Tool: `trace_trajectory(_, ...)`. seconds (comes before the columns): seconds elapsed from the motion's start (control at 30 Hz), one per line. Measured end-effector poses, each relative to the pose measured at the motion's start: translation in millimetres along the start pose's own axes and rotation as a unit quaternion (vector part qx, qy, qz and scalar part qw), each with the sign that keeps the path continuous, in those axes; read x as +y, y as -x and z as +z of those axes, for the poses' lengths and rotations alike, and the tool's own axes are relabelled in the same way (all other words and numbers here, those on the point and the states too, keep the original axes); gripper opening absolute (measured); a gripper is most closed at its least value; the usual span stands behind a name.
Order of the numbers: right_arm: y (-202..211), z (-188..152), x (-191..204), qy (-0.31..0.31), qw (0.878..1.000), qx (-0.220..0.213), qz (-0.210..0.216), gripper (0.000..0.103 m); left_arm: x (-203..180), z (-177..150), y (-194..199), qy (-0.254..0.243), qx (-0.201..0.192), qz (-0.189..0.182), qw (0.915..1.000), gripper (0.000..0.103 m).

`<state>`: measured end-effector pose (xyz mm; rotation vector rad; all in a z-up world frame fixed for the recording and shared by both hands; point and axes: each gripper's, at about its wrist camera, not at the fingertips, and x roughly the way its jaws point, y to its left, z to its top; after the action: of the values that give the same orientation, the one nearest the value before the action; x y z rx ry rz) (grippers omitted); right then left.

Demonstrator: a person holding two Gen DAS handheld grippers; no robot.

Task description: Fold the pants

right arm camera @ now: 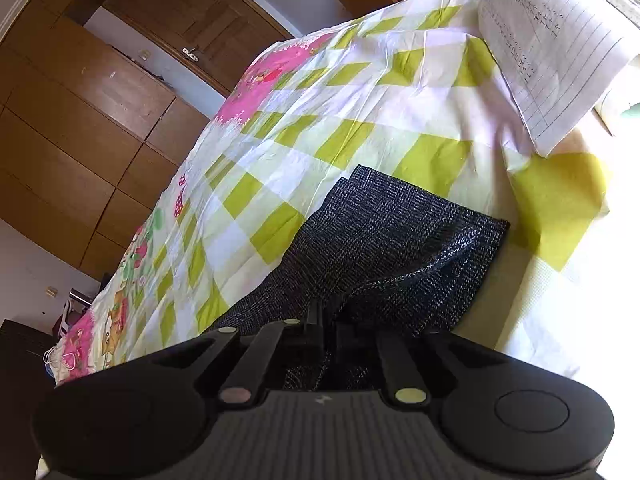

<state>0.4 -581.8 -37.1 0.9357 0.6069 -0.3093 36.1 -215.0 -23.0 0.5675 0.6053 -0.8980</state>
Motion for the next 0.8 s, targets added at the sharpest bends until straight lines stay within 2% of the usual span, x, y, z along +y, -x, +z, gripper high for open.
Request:
trace_trajectory(0.17,5,5,-7,-0.013,1.000,-0.014,0.012,0.021,-2,3,-3,0.001,-0.004,-0.004,1.0000,0.045)
trace_trajectory(0.23,11,8,-1,0.014,0.999,-0.029,0.022,0.021,-4,5,-4,-0.002,-0.008,-0.007,0.9999,0.045)
trace_trajectory(0.33,9,2,9,0.052,0.998,-0.036,-0.007,0.021,-6,6,-6,-0.001,-0.008,-0.014,0.9999,0.045)
trace_trajectory(0.43,-4,-4,-9,0.029,0.999,-0.010,-0.035,0.026,-10,4,-8,-0.006,-0.004,-0.017,0.9998,0.045)
trace_trajectory(0.6,7,0,-22,-0.005,0.999,-0.041,-0.019,0.030,-10,4,-6,-0.010,-0.004,-0.023,0.9997,0.045)
trace_trajectory(0.63,7,3,-23,-0.009,0.999,-0.041,-0.018,0.030,-10,4,-7,-0.011,-0.004,-0.022,0.9997,0.045)
trace_trajectory(0.7,6,9,-25,-0.017,0.999,-0.037,-0.025,0.021,-11,6,-8,-0.008,-0.005,-0.022,0.9997,0.045)
trace_trajectory(0.8,19,9,-17,0.005,0.998,-0.057,-0.011,0.021,-13,8,-4,-0.007,-0.012,-0.026,0.9996,0.045)
